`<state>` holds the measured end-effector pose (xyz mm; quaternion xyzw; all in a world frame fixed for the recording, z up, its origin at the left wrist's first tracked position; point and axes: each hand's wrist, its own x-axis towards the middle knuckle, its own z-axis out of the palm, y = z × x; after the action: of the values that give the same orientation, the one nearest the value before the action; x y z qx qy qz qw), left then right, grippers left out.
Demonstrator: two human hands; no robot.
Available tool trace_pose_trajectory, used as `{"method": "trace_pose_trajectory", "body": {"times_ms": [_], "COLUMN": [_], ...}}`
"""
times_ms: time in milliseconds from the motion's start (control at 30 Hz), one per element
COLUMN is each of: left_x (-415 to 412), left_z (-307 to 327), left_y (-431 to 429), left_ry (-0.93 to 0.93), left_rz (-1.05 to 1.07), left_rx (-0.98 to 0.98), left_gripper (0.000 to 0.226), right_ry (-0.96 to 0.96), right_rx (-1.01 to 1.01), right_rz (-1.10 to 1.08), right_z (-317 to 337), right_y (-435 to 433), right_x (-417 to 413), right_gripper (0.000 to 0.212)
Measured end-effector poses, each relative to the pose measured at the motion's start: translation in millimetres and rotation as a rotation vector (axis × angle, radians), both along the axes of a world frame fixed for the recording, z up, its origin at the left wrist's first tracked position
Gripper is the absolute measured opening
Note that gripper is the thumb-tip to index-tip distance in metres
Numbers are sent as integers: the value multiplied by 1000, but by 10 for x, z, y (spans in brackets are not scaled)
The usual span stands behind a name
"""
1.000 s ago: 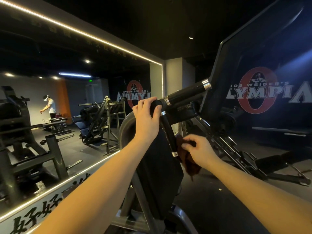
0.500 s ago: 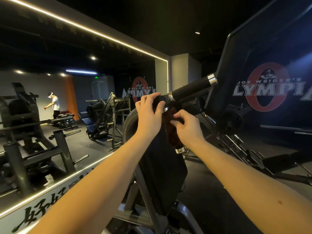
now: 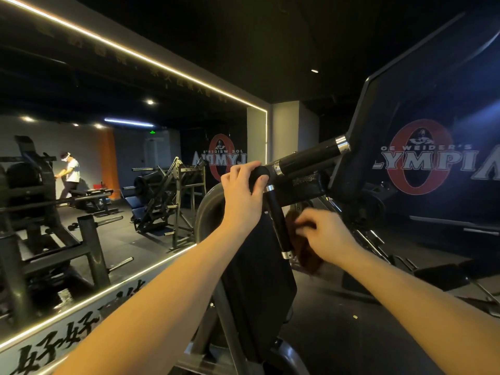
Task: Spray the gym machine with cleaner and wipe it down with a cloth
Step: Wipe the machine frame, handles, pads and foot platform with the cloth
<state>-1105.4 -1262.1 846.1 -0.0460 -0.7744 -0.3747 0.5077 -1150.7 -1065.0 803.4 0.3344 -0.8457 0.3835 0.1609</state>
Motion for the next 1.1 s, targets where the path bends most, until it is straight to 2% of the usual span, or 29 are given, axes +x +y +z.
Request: {"method": "trace_pose_trajectory", "body": {"times_ms": [100, 167, 267, 533, 633, 733, 833, 900, 1000, 1100], "left_x": [-40, -60, -73, -28, 47, 193, 343, 428, 569, 671], "left_z": [-23, -40, -48, -29, -51, -186, -457, -675, -889, -941], "left_y": [-13, -25, -37, -34, -43, 1, 58, 88, 196, 265], "left_ry": [9, 16, 23, 7, -15, 10, 17, -4, -221, -355], "left_rz": [-4, -5, -11, -31, -38, -25, 19, -38, -265, -491], "left_rx": [-1, -4, -7, -2, -16, -50, 8, 76, 200, 324], "left_gripper": [33, 34, 34, 36, 47, 64, 66, 50, 28, 29], "right_ry": [13, -31, 31, 100, 87, -31, -190, -153, -187, -180], "right_rx": [-310, -362, -388, -212, -97, 52, 35, -72, -305, -368], "right_rz": [37, 100, 83, 4, -45, -93, -73, -69, 8, 85], "right_z": [358, 430, 244, -169, -365, -590, -664, -595, -376, -259], "right_y": [-261, -501, -608, -349, -234, -45, 127, 158, 76, -78], "right_x": [-14, 2, -71, 110, 271, 391, 501, 560, 637, 668], "right_gripper": [26, 26, 17, 21, 25, 27, 28, 27, 27, 24]}}
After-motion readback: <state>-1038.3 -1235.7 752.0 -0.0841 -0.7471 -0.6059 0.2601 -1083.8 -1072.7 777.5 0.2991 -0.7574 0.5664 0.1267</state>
